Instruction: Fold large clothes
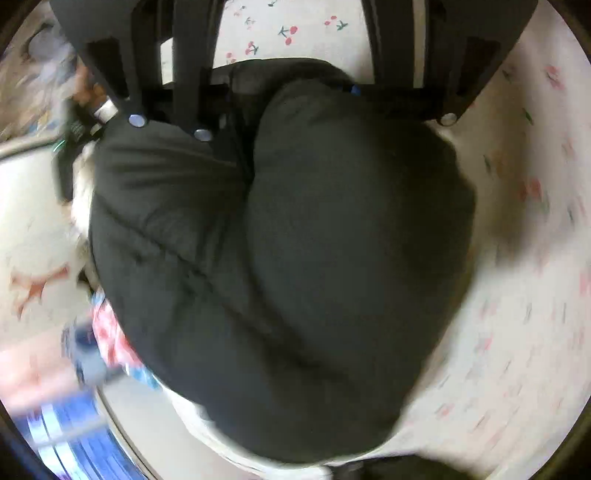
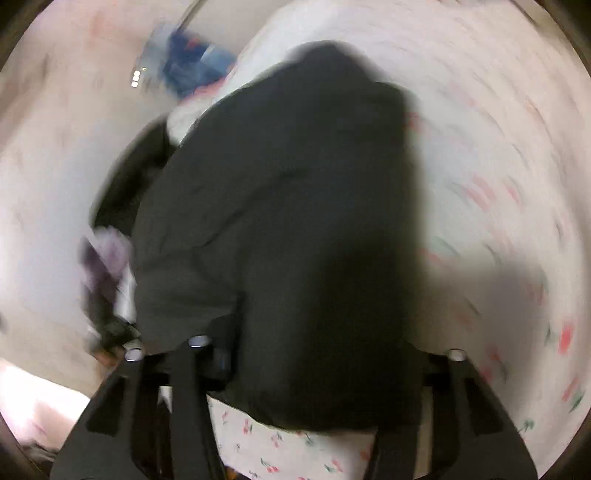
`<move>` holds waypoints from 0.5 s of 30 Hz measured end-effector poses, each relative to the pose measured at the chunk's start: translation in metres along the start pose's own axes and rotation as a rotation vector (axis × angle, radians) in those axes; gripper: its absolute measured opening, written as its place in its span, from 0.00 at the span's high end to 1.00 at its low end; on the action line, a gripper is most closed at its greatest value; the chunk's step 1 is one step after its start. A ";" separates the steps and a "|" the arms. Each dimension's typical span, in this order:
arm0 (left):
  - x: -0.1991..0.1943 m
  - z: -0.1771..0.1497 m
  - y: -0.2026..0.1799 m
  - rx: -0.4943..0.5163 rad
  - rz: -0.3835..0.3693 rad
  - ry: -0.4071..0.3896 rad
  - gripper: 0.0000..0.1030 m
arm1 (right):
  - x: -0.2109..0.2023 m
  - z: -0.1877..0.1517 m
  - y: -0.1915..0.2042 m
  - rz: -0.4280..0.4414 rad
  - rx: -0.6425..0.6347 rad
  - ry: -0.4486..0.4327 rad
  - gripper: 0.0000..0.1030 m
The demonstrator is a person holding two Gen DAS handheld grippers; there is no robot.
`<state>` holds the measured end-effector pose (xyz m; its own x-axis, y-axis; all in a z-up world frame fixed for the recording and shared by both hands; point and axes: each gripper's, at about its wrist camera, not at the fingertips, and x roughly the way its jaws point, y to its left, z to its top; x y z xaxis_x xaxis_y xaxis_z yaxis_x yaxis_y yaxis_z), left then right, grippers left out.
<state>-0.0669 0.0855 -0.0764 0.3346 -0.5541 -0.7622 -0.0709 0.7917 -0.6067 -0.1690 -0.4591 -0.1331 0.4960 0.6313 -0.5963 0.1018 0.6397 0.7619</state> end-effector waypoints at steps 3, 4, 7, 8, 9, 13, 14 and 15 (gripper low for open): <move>-0.036 -0.003 0.002 0.002 0.026 -0.100 0.44 | -0.068 0.000 -0.001 -0.058 0.004 -0.232 0.49; -0.043 -0.002 0.005 0.001 0.027 -0.126 0.31 | -0.086 0.004 0.011 -0.115 -0.045 -0.310 0.47; -0.039 0.015 0.019 -0.075 0.005 -0.156 0.25 | -0.085 0.027 0.079 -0.123 -0.238 -0.367 0.42; -0.033 0.018 0.021 -0.092 -0.003 -0.152 0.25 | -0.073 0.034 0.102 -0.138 -0.303 -0.355 0.37; -0.026 0.022 0.023 -0.101 0.003 -0.150 0.24 | -0.049 0.042 0.133 -0.162 -0.403 -0.328 0.35; 0.002 0.020 0.015 -0.112 0.010 -0.157 0.24 | 0.063 0.055 0.204 -0.245 -0.601 -0.236 0.29; 0.002 0.019 0.012 -0.106 0.029 -0.165 0.24 | 0.108 0.064 0.197 -0.341 -0.600 -0.180 0.28; 0.003 0.016 0.010 -0.103 0.039 -0.172 0.24 | 0.138 0.060 0.186 -0.407 -0.596 -0.128 0.25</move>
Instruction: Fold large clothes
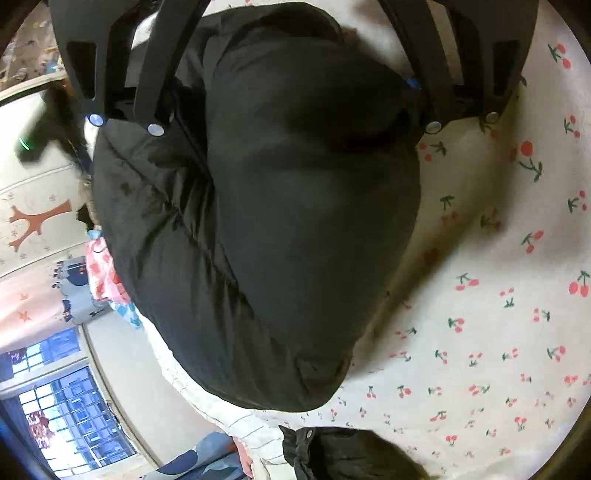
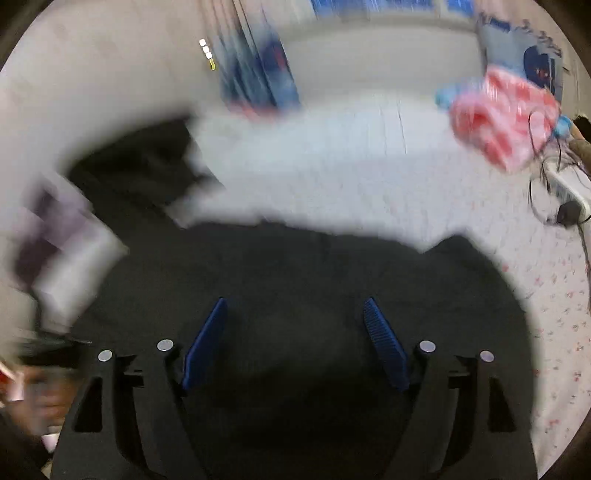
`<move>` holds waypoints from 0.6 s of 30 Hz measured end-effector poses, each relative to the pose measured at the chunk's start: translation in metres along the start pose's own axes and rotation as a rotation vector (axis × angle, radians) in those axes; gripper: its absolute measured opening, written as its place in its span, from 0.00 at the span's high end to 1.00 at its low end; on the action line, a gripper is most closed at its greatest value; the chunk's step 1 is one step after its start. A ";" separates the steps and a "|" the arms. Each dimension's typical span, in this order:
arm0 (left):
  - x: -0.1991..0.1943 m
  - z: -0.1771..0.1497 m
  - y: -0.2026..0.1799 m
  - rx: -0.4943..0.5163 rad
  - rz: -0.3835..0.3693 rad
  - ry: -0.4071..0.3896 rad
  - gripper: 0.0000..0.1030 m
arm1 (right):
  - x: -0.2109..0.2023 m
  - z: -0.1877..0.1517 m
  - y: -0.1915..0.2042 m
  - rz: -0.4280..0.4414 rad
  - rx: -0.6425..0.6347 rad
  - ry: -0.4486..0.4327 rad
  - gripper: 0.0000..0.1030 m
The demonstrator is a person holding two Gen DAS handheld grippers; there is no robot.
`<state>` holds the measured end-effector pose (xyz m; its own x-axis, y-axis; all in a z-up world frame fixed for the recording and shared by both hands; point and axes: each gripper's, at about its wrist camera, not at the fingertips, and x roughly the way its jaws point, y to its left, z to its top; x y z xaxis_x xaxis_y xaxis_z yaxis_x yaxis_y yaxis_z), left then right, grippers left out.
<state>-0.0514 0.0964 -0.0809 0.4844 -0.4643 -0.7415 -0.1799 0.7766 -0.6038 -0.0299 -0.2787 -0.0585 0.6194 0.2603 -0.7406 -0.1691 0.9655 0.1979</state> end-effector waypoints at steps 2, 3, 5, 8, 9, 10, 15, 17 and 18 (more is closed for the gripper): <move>-0.011 -0.006 -0.010 0.055 0.043 -0.048 0.23 | 0.036 -0.006 0.002 -0.012 -0.021 0.079 0.25; -0.017 -0.008 -0.015 0.093 0.086 -0.077 0.23 | 0.032 -0.003 0.003 -0.029 -0.018 0.102 0.25; -0.028 -0.012 -0.023 0.216 0.166 -0.148 0.23 | 0.007 0.004 0.005 -0.001 0.015 0.026 0.26; -0.024 -0.014 -0.024 0.256 0.190 -0.168 0.21 | -0.010 0.038 0.029 -0.012 -0.034 -0.096 0.22; -0.023 -0.015 -0.024 0.258 0.188 -0.178 0.21 | -0.006 0.047 0.036 -0.008 -0.046 -0.099 0.21; -0.022 -0.016 -0.026 0.259 0.189 -0.188 0.21 | 0.007 0.061 0.045 -0.008 -0.054 -0.094 0.19; -0.016 -0.020 -0.039 0.292 0.190 -0.249 0.11 | 0.130 0.060 0.054 -0.065 -0.084 0.176 0.10; -0.014 -0.019 -0.045 0.313 0.215 -0.236 0.11 | 0.121 0.063 0.055 -0.068 -0.084 0.184 0.12; -0.013 -0.019 -0.045 0.325 0.209 -0.229 0.11 | 0.107 0.062 0.055 -0.053 -0.079 0.168 0.13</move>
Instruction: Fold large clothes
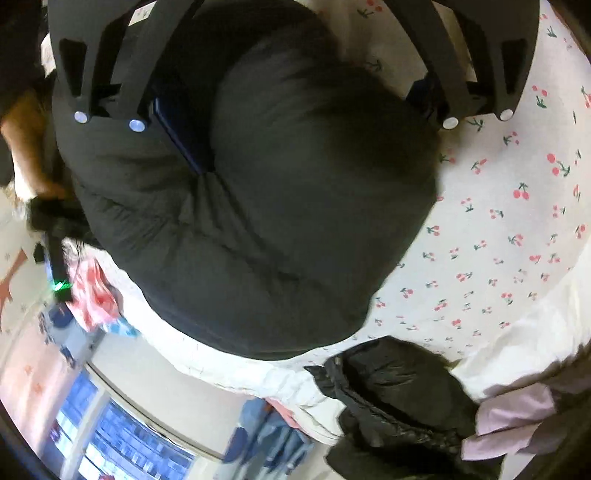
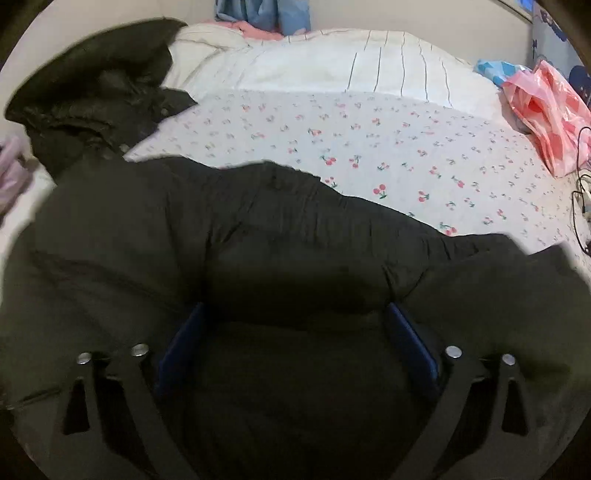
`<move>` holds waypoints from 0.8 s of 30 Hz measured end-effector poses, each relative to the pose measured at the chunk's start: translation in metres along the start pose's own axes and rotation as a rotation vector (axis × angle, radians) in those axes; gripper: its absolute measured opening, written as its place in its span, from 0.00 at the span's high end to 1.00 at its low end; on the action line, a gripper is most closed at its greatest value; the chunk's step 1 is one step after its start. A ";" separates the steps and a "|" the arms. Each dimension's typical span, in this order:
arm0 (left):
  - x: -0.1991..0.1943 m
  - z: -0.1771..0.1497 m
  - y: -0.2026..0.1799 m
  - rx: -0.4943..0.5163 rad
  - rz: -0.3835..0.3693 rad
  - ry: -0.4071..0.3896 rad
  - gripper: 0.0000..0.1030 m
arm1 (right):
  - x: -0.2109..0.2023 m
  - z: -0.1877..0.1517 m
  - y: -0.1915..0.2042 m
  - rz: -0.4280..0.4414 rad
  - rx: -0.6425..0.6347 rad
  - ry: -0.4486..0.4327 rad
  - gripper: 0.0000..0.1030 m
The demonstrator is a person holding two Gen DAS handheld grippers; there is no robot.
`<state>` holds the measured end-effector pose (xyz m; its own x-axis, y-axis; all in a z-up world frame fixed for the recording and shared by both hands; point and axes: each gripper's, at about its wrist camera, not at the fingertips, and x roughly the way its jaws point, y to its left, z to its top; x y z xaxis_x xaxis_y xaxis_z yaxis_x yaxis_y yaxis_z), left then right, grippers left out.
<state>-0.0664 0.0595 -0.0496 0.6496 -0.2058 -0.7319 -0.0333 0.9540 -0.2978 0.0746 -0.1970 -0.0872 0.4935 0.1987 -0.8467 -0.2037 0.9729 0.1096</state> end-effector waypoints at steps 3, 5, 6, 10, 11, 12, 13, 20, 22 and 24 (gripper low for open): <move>-0.013 -0.006 0.010 -0.016 -0.063 0.013 0.11 | -0.065 -0.033 -0.007 0.034 -0.045 -0.125 0.13; -0.040 -0.012 0.027 -0.046 -0.104 -0.032 0.11 | -0.102 -0.068 -0.015 0.040 -0.043 -0.183 0.13; -0.058 -0.015 0.040 -0.066 -0.118 -0.062 0.11 | -0.115 -0.086 -0.021 0.069 -0.031 -0.191 0.13; -0.127 -0.034 0.114 -0.190 -0.068 -0.150 0.11 | -0.143 -0.140 -0.036 0.094 -0.017 -0.169 0.12; -0.143 -0.044 0.139 -0.241 -0.040 -0.162 0.11 | -0.147 -0.151 -0.043 0.097 0.000 -0.160 0.12; -0.153 -0.056 0.163 -0.299 -0.018 -0.160 0.11 | -0.149 -0.160 -0.048 0.106 0.022 -0.153 0.12; -0.156 -0.065 0.180 -0.345 0.004 -0.144 0.11 | -0.151 -0.166 -0.050 0.119 0.048 -0.146 0.12; -0.107 -0.118 0.229 -0.493 0.087 0.054 0.14 | -0.165 -0.191 -0.042 0.206 0.127 -0.147 0.12; -0.095 -0.118 0.225 -0.495 0.098 0.060 0.35 | -0.172 -0.195 -0.035 0.215 0.121 -0.147 0.12; -0.099 -0.115 0.223 -0.520 0.095 0.041 0.55 | -0.183 -0.199 -0.026 0.221 0.102 -0.158 0.12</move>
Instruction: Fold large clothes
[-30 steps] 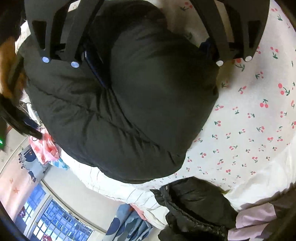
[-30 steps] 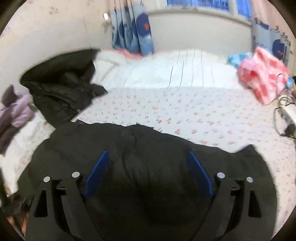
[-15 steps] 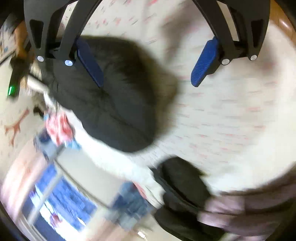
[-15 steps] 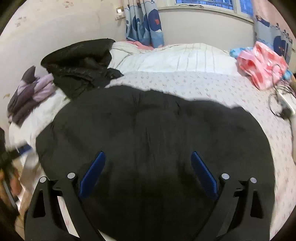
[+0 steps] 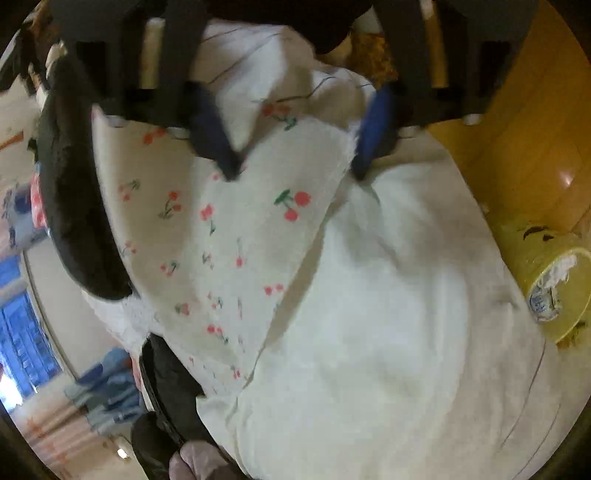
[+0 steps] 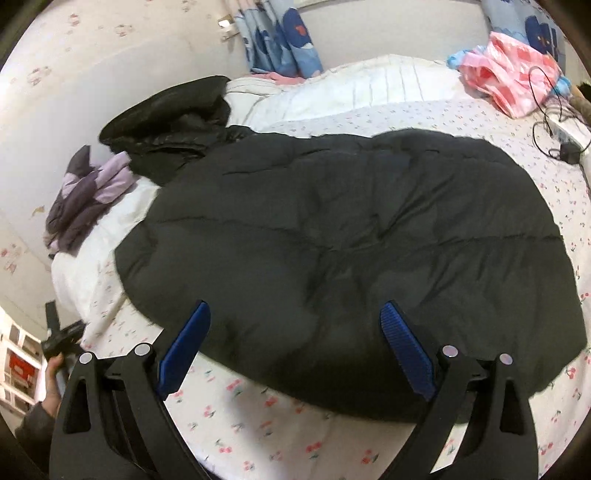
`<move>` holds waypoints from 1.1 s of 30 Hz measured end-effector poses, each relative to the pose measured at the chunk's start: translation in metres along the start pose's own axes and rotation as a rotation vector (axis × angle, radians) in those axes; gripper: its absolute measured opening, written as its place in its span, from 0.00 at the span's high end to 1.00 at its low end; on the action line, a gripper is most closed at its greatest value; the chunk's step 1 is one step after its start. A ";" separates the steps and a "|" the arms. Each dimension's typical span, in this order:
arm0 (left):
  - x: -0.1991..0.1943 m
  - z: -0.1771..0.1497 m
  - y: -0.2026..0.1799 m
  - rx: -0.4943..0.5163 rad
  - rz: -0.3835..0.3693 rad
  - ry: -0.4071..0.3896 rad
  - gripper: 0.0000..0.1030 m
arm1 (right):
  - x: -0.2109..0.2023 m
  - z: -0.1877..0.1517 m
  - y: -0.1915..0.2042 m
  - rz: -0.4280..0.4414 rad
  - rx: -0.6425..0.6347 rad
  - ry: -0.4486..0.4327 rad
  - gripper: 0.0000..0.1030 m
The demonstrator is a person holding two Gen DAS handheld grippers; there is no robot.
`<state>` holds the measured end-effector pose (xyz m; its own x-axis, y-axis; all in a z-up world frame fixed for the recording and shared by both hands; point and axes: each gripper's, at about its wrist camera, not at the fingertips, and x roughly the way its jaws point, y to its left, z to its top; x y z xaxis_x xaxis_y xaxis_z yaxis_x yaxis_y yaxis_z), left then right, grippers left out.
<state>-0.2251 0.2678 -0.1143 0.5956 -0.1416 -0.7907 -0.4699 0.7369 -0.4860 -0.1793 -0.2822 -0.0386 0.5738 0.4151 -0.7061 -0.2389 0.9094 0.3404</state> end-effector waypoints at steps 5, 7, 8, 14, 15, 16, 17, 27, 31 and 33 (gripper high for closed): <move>-0.035 0.010 -0.023 0.164 0.051 -0.056 0.95 | -0.024 -0.006 0.010 0.003 -0.001 -0.035 0.12; -0.053 0.016 -0.024 0.221 0.113 -0.103 0.96 | -0.031 -0.009 0.011 0.008 0.016 -0.049 0.12; -0.062 0.022 -0.021 0.245 0.153 -0.128 0.96 | -0.033 -0.010 0.012 0.010 0.020 -0.053 0.12; -0.036 0.043 0.017 0.331 0.326 -0.034 0.95 | -0.023 -0.013 0.011 -0.021 0.014 0.004 0.12; -0.022 0.039 0.023 0.347 0.332 0.026 0.95 | -0.015 -0.015 0.008 -0.033 0.022 0.046 0.12; -0.015 0.040 0.023 0.355 0.349 0.054 0.93 | -0.007 -0.017 0.004 -0.044 0.032 0.083 0.12; -0.016 0.039 0.028 0.339 0.353 0.064 0.93 | -0.005 -0.018 0.000 -0.045 0.042 0.098 0.12; -0.084 0.025 -0.089 0.280 -0.047 -0.121 0.61 | -0.017 0.031 -0.045 -0.132 0.062 -0.120 0.08; -0.035 0.011 -0.224 0.451 -0.246 -0.090 0.57 | 0.014 0.050 -0.048 -0.116 0.055 -0.055 0.09; -0.005 0.007 -0.282 0.530 -0.280 -0.084 0.57 | 0.013 0.073 -0.039 -0.153 -0.015 -0.104 0.09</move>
<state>-0.0905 0.0653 0.0291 0.7096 -0.3408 -0.6166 0.0877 0.9111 -0.4027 -0.1049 -0.3139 -0.0156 0.6817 0.2677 -0.6809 -0.1539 0.9623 0.2242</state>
